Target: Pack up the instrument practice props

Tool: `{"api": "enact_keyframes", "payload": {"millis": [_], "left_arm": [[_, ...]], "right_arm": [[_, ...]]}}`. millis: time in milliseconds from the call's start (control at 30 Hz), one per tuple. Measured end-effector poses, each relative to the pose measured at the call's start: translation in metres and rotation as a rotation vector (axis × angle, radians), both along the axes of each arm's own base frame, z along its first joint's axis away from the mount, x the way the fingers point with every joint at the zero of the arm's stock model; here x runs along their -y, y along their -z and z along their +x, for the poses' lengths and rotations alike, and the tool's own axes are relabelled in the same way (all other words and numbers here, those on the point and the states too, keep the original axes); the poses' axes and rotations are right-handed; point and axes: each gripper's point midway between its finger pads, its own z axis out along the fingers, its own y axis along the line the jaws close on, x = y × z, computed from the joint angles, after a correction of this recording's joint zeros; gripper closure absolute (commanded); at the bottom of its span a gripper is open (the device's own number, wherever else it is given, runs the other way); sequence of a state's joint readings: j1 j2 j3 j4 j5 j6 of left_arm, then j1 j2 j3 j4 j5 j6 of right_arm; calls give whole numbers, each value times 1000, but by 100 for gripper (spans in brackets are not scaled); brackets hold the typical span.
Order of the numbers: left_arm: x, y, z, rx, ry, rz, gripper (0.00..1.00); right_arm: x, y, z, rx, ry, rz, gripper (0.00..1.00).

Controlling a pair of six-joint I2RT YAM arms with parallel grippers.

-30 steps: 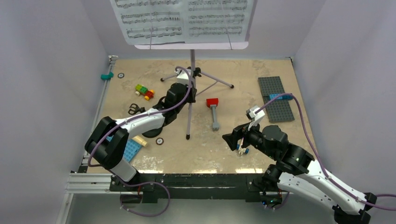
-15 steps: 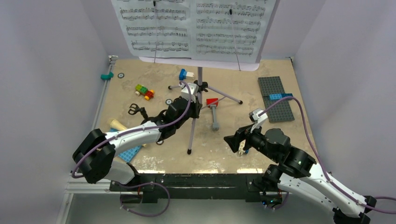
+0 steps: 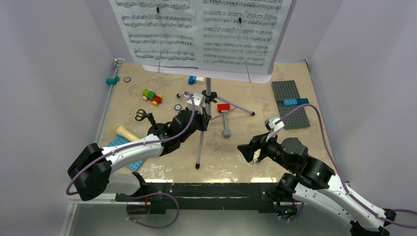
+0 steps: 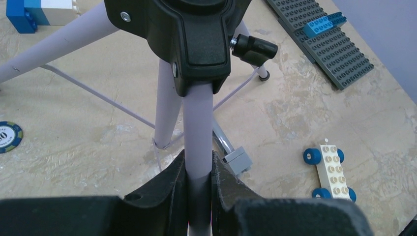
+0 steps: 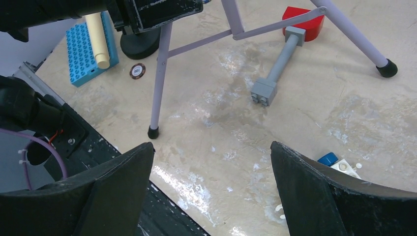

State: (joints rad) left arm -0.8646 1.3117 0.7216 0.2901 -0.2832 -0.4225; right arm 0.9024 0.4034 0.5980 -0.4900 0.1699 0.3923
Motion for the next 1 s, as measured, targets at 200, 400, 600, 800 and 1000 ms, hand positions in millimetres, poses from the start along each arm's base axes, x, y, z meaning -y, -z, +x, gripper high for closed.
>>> {"api": "enact_keyframes", "payload": {"millis": [200,400,600,800,1000], "left_arm": [[-1,-6,-9,-11,23,-24,36],[-5,-37,-18,22,28,-100,25],[-11,-83,-34,78,73,-214,25],[-13,-107,-62,107,170,-282,8],[-15,-136,-91,153,257,-325,0]], "right_arm": [[6,-11,0,29,20,26,6],[17,-52,5,105,74,79,10],[44,-104,15,230,192,109,10],[81,-163,19,396,326,148,9],[95,-224,19,499,368,181,10]]}}
